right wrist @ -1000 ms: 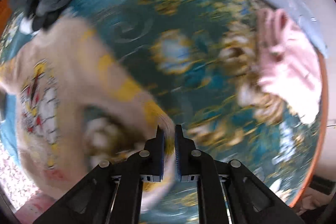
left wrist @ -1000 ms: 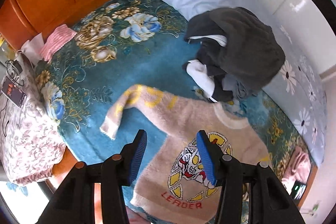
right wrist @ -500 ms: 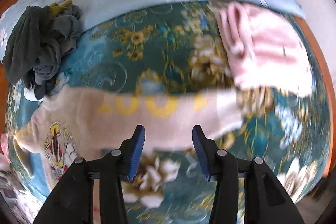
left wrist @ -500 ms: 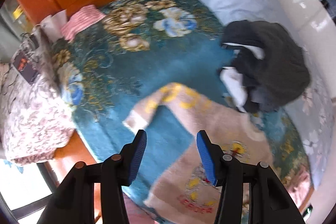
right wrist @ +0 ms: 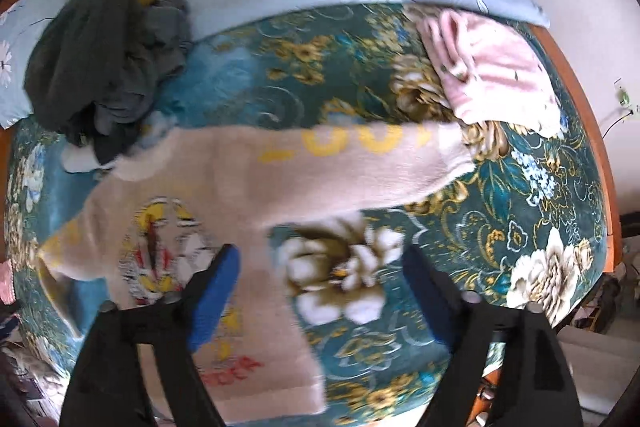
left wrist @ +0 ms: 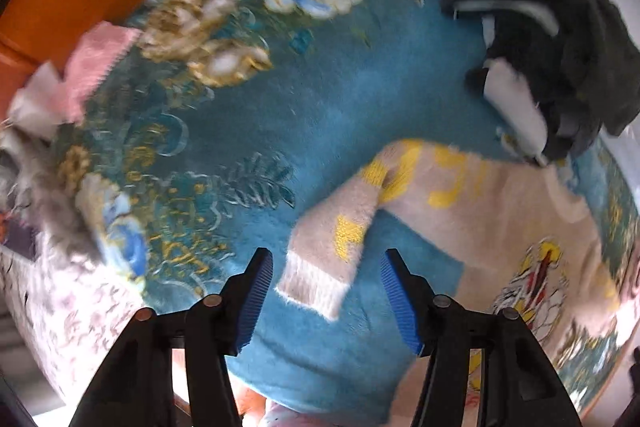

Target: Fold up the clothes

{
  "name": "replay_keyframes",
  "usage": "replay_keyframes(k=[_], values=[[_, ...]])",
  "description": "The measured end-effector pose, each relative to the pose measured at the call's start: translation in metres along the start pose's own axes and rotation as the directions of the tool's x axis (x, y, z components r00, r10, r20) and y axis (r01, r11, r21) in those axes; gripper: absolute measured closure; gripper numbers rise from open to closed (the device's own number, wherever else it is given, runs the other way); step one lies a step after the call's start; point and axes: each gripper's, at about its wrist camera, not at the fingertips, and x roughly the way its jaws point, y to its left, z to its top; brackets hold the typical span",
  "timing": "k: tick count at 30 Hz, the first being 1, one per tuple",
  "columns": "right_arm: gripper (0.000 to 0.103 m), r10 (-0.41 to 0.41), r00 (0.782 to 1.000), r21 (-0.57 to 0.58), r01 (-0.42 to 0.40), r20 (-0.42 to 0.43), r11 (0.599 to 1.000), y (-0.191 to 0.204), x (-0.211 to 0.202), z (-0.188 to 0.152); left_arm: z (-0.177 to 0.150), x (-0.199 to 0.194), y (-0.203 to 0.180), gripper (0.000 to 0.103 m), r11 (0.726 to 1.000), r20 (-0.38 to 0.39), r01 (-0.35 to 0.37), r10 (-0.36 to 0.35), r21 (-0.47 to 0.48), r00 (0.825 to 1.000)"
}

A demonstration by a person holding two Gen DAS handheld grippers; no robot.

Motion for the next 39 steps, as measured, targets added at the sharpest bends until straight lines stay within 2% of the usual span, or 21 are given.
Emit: replay_keyframes(k=[4, 7, 11, 12, 13, 14, 15, 16, 18, 20, 24, 30, 31, 32, 34, 35, 37, 39], values=[[0.015, -0.034, 0.999, -0.020, 0.034, 0.003, 0.999, 0.040, -0.021, -0.013, 0.004, 0.049, -0.002, 0.043, 0.995, -0.081, -0.008, 0.016, 0.096, 0.997], [0.015, -0.076, 0.997, -0.055, 0.076, 0.006, 0.996, 0.058, -0.035, -0.020, 0.007, 0.066, -0.003, 0.043, 0.989, -0.082, -0.023, 0.035, 0.146, 0.996], [0.015, -0.139, 0.990, -0.025, 0.139, -0.001, 0.990, 0.055, -0.050, -0.017, 0.010, 0.083, -0.002, 0.043, 0.983, -0.079, -0.011, 0.026, 0.181, 0.997], [0.015, -0.156, 0.988, -0.020, 0.156, -0.002, 0.988, 0.054, -0.053, -0.015, 0.011, 0.085, -0.001, 0.046, 0.982, -0.073, -0.008, 0.022, 0.190, 0.997], [0.015, -0.173, 0.985, -0.026, 0.173, 0.001, 0.985, 0.055, -0.056, -0.013, 0.012, 0.086, 0.001, 0.064, 0.980, -0.066, 0.003, 0.010, 0.197, 0.998], [0.015, -0.184, 0.983, -0.036, 0.184, 0.005, 0.982, 0.057, -0.059, -0.010, 0.014, 0.085, 0.004, 0.075, 0.980, -0.062, 0.028, -0.016, 0.199, 0.998], [0.015, -0.194, 0.981, -0.048, 0.194, 0.013, 0.980, 0.059, -0.062, -0.008, 0.017, 0.084, 0.007, 0.091, 0.979, -0.062, 0.041, -0.029, 0.201, 0.998], [0.015, -0.199, 0.980, -0.058, 0.200, 0.021, 0.978, 0.062, -0.065, -0.005, 0.019, 0.083, 0.010, 0.101, 0.978, -0.063, 0.054, -0.043, 0.203, 0.997], [0.015, -0.202, 0.979, -0.069, 0.204, 0.031, 0.977, 0.067, -0.069, 0.000, 0.027, 0.077, 0.020, 0.103, 0.970, -0.069, 0.117, -0.105, 0.212, 0.992], [0.015, -0.196, 0.980, -0.074, 0.198, 0.031, 0.977, 0.072, -0.070, 0.004, 0.039, 0.068, 0.033, 0.103, 0.950, -0.086, 0.216, -0.201, 0.226, 0.976], [0.015, -0.193, 0.981, -0.109, 0.194, 0.017, 0.975, 0.086, -0.065, 0.002, 0.065, 0.061, 0.059, 0.103, 0.963, -0.051, 0.200, -0.194, 0.182, 0.980], [0.015, -0.201, 0.979, -0.126, 0.200, 0.004, 0.972, 0.092, -0.063, -0.007, 0.103, 0.051, 0.099, 0.101, 0.978, 0.001, 0.177, -0.179, 0.113, 0.984], [0.015, -0.201, 0.979, -0.119, 0.200, 0.004, 0.972, 0.091, -0.064, -0.007, 0.110, 0.049, 0.105, 0.097, 0.979, 0.009, 0.174, -0.176, 0.102, 0.984], [0.015, -0.200, 0.980, -0.113, 0.200, 0.006, 0.973, 0.091, -0.065, -0.007, 0.116, 0.047, 0.112, 0.092, 0.981, 0.018, 0.170, -0.173, 0.090, 0.985], [0.015, -0.198, 0.980, -0.099, 0.198, 0.012, 0.975, 0.089, -0.068, -0.007, 0.108, 0.041, 0.108, 0.050, 0.973, 0.033, 0.202, -0.206, 0.113, 0.978], [0.015, -0.197, 0.980, -0.093, 0.197, 0.010, 0.976, 0.088, -0.069, -0.008, 0.098, 0.040, 0.098, 0.044, 0.960, 0.025, 0.240, -0.246, 0.147, 0.969], [0.015, -0.193, 0.981, -0.079, 0.192, -0.006, 0.978, 0.088, -0.066, -0.010, 0.074, 0.041, 0.075, 0.043, 0.924, -0.028, 0.310, -0.311, 0.222, 0.950], [0.015, -0.186, 0.982, -0.075, 0.184, -0.024, 0.980, 0.091, -0.062, -0.013, 0.053, 0.046, 0.056, 0.040, 0.901, -0.072, 0.338, -0.332, 0.272, 0.941]])
